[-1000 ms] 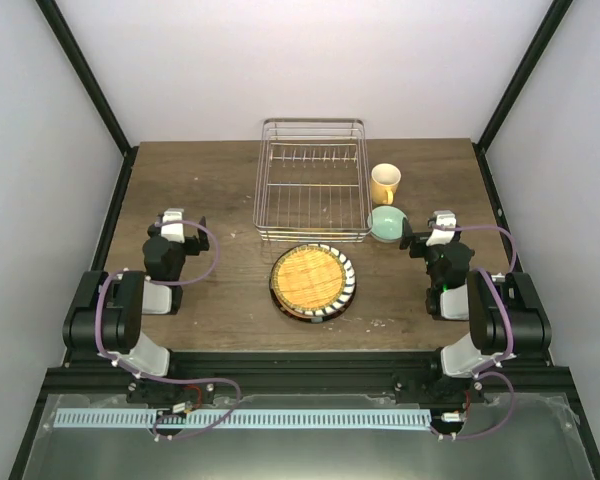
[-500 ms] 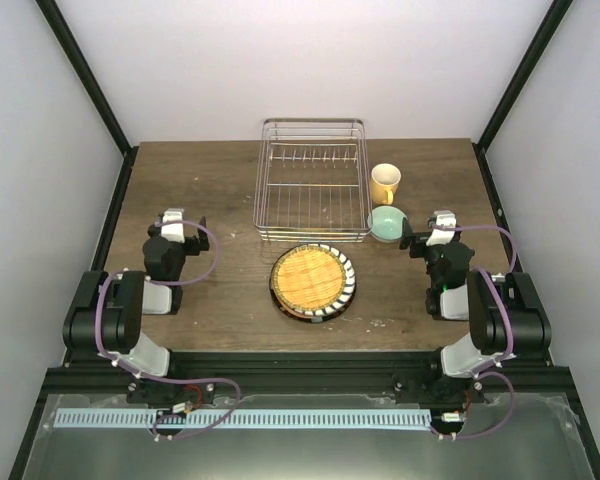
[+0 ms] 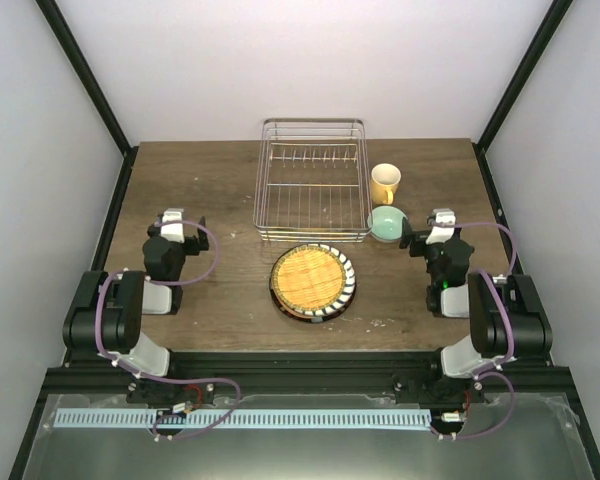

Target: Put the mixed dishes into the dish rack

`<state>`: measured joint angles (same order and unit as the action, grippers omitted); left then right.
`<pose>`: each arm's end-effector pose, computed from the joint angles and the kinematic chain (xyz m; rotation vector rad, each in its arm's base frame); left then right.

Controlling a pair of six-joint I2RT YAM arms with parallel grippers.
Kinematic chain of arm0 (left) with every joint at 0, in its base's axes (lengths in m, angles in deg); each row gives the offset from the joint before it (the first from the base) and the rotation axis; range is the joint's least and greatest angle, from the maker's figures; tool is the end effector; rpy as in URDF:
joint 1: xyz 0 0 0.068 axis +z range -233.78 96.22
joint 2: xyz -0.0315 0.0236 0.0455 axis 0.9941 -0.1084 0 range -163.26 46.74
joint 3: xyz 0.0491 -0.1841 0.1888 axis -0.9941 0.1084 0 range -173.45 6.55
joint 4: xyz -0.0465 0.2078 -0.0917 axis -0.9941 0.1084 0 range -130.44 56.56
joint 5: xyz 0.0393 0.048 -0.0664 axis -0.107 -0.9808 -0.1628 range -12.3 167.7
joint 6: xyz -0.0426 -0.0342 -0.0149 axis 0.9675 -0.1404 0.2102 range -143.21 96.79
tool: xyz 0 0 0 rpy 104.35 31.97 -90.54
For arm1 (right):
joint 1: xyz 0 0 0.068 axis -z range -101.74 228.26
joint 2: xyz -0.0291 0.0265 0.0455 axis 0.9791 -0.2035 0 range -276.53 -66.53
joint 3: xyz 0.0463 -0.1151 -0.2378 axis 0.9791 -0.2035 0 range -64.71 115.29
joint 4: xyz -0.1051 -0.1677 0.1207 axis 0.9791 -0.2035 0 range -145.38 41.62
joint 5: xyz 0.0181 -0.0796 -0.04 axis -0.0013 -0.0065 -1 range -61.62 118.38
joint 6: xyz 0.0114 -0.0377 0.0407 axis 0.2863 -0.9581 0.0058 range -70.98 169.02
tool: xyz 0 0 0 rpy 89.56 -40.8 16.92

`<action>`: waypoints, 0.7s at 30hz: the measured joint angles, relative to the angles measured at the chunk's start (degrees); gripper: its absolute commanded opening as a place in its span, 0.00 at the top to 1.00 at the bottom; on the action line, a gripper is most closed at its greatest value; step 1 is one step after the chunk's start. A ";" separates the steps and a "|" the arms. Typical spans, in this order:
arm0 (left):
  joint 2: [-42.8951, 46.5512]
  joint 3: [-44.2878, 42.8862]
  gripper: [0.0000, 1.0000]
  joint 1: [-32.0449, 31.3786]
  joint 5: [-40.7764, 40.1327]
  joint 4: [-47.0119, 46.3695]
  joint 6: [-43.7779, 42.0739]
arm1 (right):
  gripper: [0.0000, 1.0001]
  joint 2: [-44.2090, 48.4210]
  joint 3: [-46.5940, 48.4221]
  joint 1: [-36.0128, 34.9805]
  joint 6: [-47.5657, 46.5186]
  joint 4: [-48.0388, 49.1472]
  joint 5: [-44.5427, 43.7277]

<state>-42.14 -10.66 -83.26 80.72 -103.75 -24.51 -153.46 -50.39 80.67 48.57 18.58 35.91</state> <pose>0.2512 0.0002 0.1727 0.0509 1.7159 -0.0217 0.2398 -0.0049 0.1758 -0.0708 1.6674 0.0720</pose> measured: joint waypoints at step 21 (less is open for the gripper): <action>30.01 -34.25 0.00 -8.81 -11.78 55.80 0.94 | 0.00 20.70 34.34 -3.17 -0.85 -62.42 -4.57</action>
<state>-12.13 -44.91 -92.07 68.94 -47.95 -23.57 -132.77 -16.05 77.50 47.72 -43.84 31.34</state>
